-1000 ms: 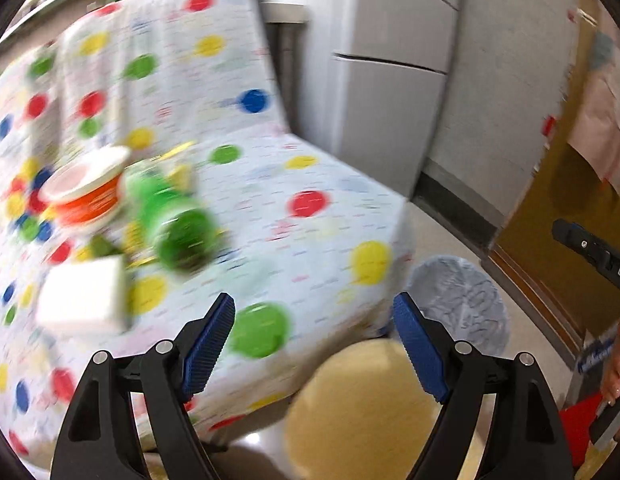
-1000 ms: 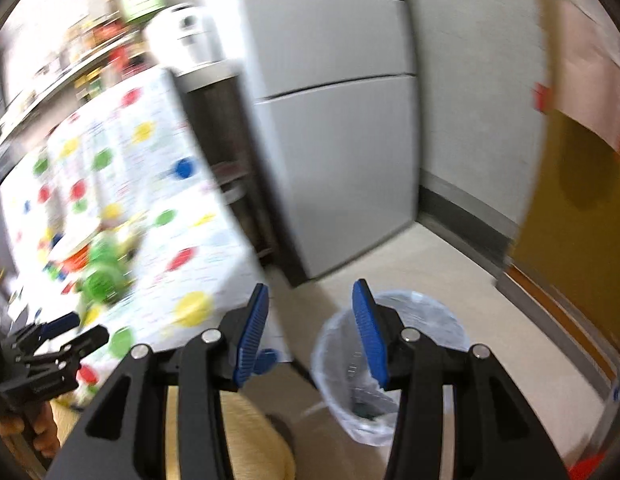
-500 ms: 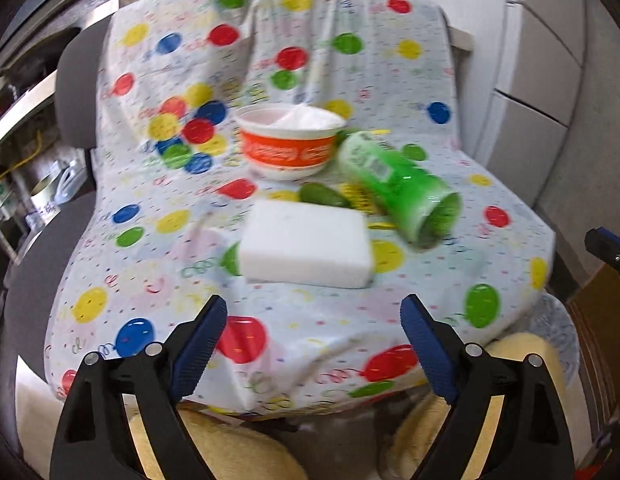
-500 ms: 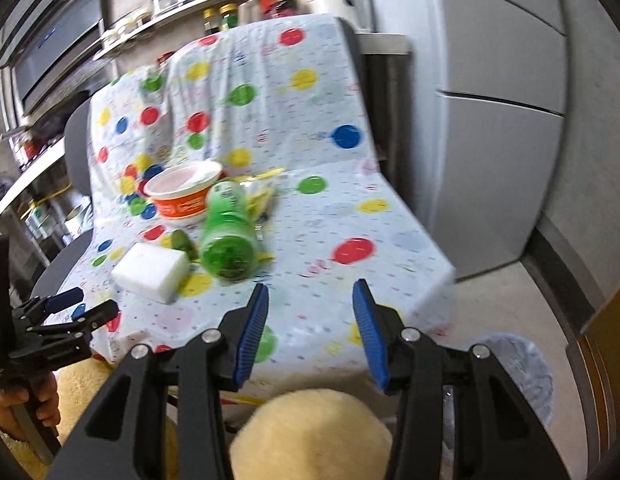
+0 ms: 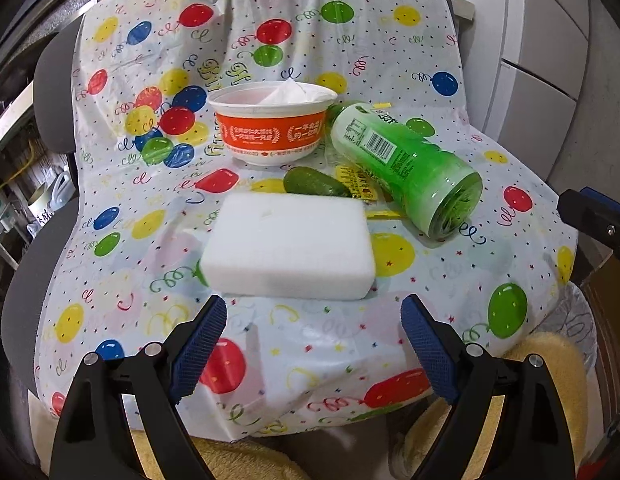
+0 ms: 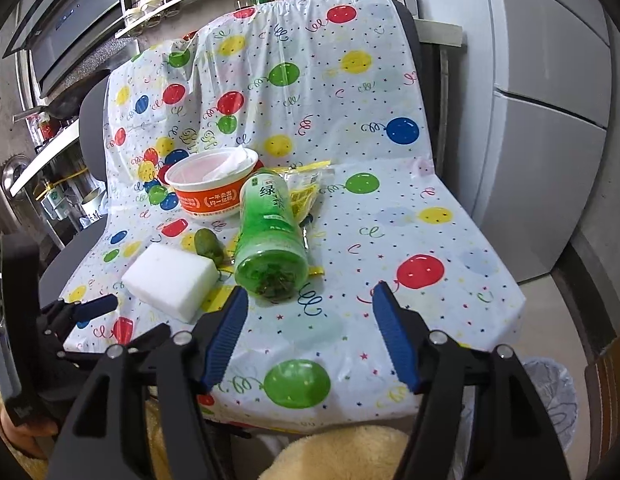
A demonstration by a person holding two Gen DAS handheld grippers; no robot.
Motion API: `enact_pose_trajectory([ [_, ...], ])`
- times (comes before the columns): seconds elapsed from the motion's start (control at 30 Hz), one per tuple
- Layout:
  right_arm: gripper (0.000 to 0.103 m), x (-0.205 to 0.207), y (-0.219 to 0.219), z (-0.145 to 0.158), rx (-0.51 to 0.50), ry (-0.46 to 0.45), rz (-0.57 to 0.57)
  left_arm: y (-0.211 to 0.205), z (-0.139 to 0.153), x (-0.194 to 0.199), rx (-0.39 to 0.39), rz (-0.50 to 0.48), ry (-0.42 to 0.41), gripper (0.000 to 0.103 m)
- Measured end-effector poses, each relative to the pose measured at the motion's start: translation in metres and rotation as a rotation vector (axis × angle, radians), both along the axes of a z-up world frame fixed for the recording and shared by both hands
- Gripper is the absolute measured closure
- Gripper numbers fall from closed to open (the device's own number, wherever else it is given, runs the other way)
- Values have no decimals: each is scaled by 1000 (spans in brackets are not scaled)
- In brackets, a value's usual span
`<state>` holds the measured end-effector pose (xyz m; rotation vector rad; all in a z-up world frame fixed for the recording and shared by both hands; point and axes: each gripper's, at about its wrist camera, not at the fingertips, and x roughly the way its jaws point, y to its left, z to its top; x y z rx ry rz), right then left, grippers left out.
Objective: Collect trash
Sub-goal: 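Move both open tools back to the chair, then grasp the white sponge with the left tool while the right tool grasps the green tea bottle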
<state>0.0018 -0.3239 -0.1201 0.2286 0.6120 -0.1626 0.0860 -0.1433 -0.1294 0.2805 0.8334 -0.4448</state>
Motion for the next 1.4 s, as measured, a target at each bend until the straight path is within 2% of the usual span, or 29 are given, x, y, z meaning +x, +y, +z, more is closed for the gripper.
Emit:
enact_pose_trajectory([
  [0.33, 39, 4, -10, -8, 26, 12, -7, -29, -19, 23, 35, 129, -23, 14],
  [0.47, 39, 6, -12, -10, 32, 17, -4, -35, -21, 31, 49, 136, -47, 16],
  [0.5, 39, 5, -11, -10, 29, 17, -2, -32, -21, 34, 46, 144, -51, 19],
  [0.53, 39, 5, -11, -10, 27, 16, -1, -30, -21, 36, 43, 152, -51, 28],
  [0.67, 39, 5, -10, -9, 21, 17, 0, -13, -12, 39, -35, 119, -34, 40],
  [0.9, 39, 9, -6, -9, 17, 22, 10, 24, 18, 25, -150, 77, -55, 46],
  [1.0, 39, 17, 0, -8, 4, 31, 25, 34, 29, 20, -160, 71, -65, 46],
  [1.13, 39, 32, 8, -1, -27, 25, 46, 39, 38, 17, -127, 76, -78, 46],
  [1.4, 38, 98, 24, 3, -81, 75, 95, 57, 40, 35, -148, 118, -70, 45],
])
